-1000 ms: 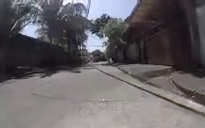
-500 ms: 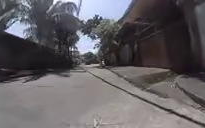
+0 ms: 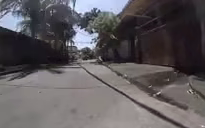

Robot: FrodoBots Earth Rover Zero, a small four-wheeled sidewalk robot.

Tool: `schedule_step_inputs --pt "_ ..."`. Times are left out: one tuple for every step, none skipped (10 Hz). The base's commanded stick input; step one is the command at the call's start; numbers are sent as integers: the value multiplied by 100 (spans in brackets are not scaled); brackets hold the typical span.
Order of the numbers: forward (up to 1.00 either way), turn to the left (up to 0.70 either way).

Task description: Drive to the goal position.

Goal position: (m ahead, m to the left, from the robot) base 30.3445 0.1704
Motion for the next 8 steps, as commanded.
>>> schedule_step_inputs --pt "100 26" --pt "100 46" --pt "100 46" --pt "100 12" --pt "100 6" --pt "100 6" --pt "100 6" --pt "100 6"
